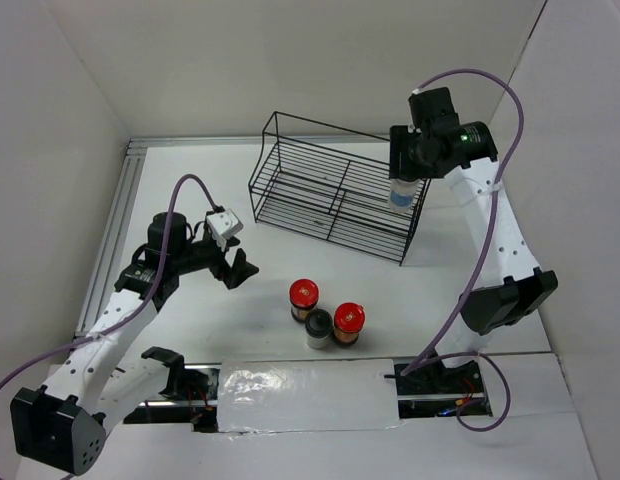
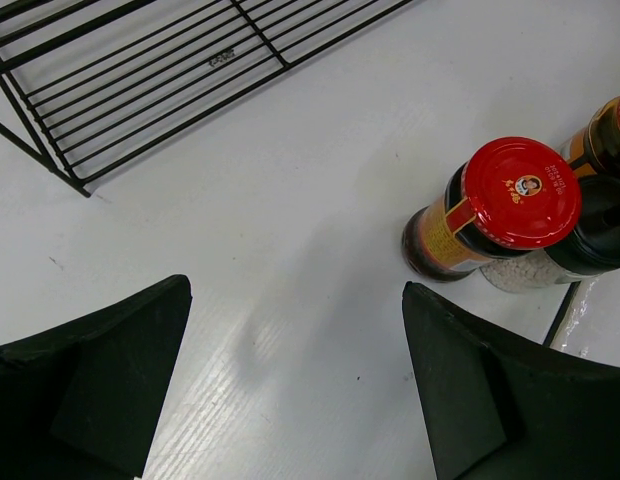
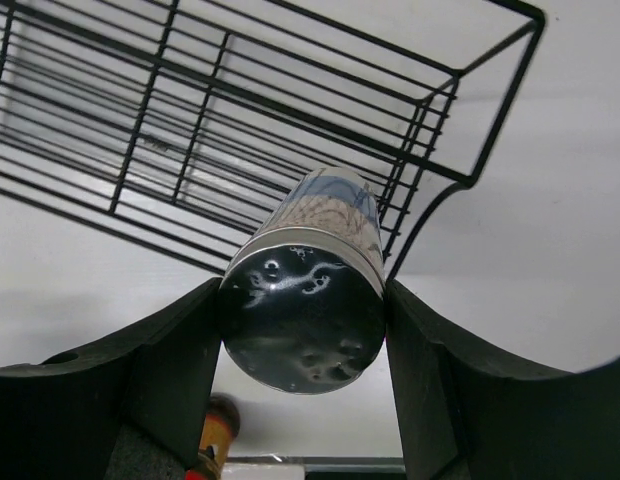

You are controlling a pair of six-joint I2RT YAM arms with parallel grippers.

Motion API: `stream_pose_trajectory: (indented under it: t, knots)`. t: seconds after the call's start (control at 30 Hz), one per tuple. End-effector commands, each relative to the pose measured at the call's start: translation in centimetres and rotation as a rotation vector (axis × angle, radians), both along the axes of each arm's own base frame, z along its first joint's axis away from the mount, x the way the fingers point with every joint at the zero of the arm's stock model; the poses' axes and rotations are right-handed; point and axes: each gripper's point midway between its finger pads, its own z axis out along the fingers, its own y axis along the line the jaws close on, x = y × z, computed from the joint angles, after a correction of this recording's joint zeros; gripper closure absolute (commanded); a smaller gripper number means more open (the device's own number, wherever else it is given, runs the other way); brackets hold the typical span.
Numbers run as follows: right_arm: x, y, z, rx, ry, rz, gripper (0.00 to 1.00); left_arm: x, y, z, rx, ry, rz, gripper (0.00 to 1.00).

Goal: Organize the condiment bottles

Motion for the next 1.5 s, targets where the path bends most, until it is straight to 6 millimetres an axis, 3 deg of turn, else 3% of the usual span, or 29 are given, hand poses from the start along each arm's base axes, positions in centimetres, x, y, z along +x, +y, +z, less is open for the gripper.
stream_pose_trajectory:
  t: [0.0, 0.3, 0.4, 0.47, 0.57, 0.6, 0.67, 0.7, 0.73, 0.97, 1.1, 1.13, 1.2, 1.33, 1.47]
  knots:
    - [0.9, -0.9, 0.6, 0.037, -0.034, -0.017, 1.0, 0.6, -0.3, 1.2, -0.005, -0.046, -0.014, 0.01]
    - [2.1, -1.3, -1.9, 0.12, 0.008, 0.019, 1.0, 0.3, -0.3, 1.0, -0.009, -0.047, -0.019, 0.01]
    - [2.3, -1.3, -2.4, 0.133, 0.019, 0.034, 0.96, 0.0, -0.4, 1.3, -0.018, -0.057, -0.026, 0.01]
    - [2.5, -1.2, -2.8, 0.133, 0.021, 0.047, 0.86, -0.2, -0.5, 1.4, -0.028, -0.058, -0.037, 0.01]
    - [2.6, -0.9, -3.2, 0.127, 0.02, 0.057, 0.55, -0.6, -0.7, 1.5, -0.038, -0.065, -0.053, 0.01]
    - [2.6, -1.0, -3.2, 0.123, 0.018, 0.062, 0.35, -0.7, -0.7, 1.6, -0.042, -0.065, -0.055, 0.01]
    - [2.7, -0.9, -3.1, 0.12, 0.007, 0.068, 0.22, -1.0, -0.7, 1.3, -0.045, -0.054, -0.059, 0.01]
    - [2.6, -0.8, -2.8, 0.118, -0.006, 0.073, 0.06, -1.2, -0.7, 1.2, -0.051, -0.049, -0.056, 0.01]
    - [2.6, -0.8, -2.7, 0.116, -0.011, 0.076, 0.0, -1.1, -0.6, 1.1, -0.05, -0.043, -0.043, 0.01]
    - [2.4, -1.0, 0.0, 0.075, -0.111, 0.088, 0.0, -1.5, -0.3, -1.0, -0.02, -0.013, -0.045, 0.01]
    - [1.6, -1.2, 3.4, 0.061, -0.236, 0.095, 0.0, -2.2, -1.5, 1.8, -0.003, -0.195, -0.224, 0.01]
    - [1.4, -1.2, 3.8, 0.058, -0.253, 0.1, 0.0, -2.7, -2.1, 1.7, -0.006, -0.178, -0.295, 0.01]
    - [1.0, -1.3, 4.2, 0.059, -0.273, 0.106, 0.0, -6.2, -3.9, 3.6, -0.057, -0.159, -0.552, 0.01]
    - [0.4, -1.0, 4.2, 0.059, -0.285, 0.115, 0.0, -6.7, -5.3, 1.3, -0.043, -0.039, -0.68, 0.01]
    - [-0.3, -0.4, 3.6, 0.066, -0.272, 0.137, 0.0, -7.0, -6.7, -0.1, 0.051, -0.093, -0.776, 0.01]
